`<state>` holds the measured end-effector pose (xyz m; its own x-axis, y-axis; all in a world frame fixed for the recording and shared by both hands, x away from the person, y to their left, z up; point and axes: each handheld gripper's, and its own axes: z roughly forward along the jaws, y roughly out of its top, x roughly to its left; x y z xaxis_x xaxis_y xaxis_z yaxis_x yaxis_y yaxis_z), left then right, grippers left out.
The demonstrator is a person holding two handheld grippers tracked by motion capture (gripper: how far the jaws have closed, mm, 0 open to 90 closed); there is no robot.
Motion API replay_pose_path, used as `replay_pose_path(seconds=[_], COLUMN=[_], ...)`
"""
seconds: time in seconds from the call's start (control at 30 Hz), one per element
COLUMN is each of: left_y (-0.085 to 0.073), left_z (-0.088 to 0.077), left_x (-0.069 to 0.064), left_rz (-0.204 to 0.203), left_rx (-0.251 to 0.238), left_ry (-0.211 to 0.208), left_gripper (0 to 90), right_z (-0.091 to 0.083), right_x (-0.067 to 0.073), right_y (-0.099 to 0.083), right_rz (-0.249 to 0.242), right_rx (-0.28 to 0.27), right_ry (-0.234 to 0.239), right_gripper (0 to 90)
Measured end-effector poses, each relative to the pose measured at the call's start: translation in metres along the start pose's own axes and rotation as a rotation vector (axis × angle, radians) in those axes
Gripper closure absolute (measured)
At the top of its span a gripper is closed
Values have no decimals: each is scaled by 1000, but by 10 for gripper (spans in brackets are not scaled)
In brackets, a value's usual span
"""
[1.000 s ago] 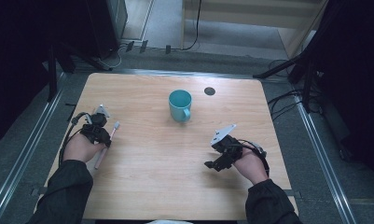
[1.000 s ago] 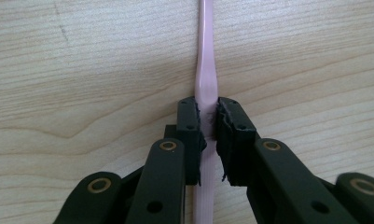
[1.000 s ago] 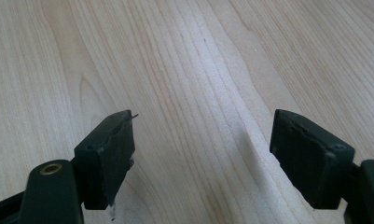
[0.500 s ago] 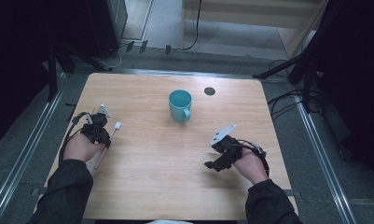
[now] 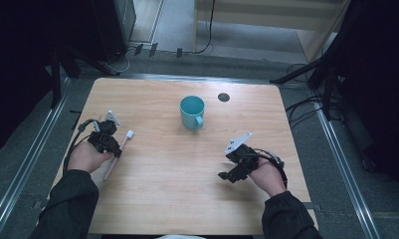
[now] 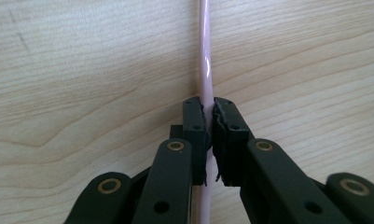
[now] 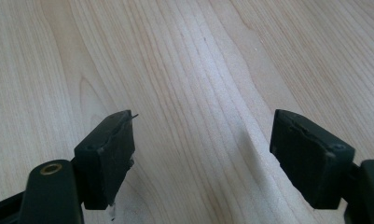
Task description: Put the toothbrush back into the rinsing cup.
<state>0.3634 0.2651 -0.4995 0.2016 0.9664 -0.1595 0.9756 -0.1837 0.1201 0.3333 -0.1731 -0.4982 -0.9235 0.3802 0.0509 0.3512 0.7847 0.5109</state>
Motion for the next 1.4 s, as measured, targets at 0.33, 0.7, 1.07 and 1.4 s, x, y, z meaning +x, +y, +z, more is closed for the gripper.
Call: replay_pose_path(seconds=[0.33,0.7,1.07,1.4], left_y=[-6,-11,-13,-14], left_z=[-19,-42,-49,-53], left_x=[-6,-11,-16,-29], left_rz=[63,96,115,164], left_rx=[-87,-280,-384,-487], left_ry=[-79,-115,-140,-133], left_gripper=[840,840,839,839], right_z=[0,0,0,0], right_x=[0,0,0,0], right_y=[0,0,0,0], right_rz=[0,0,-6,-6], right_rx=[1,-2,-3,-3], right_ry=[-2,0,-1,-1], right_gripper=[219,219,219,219])
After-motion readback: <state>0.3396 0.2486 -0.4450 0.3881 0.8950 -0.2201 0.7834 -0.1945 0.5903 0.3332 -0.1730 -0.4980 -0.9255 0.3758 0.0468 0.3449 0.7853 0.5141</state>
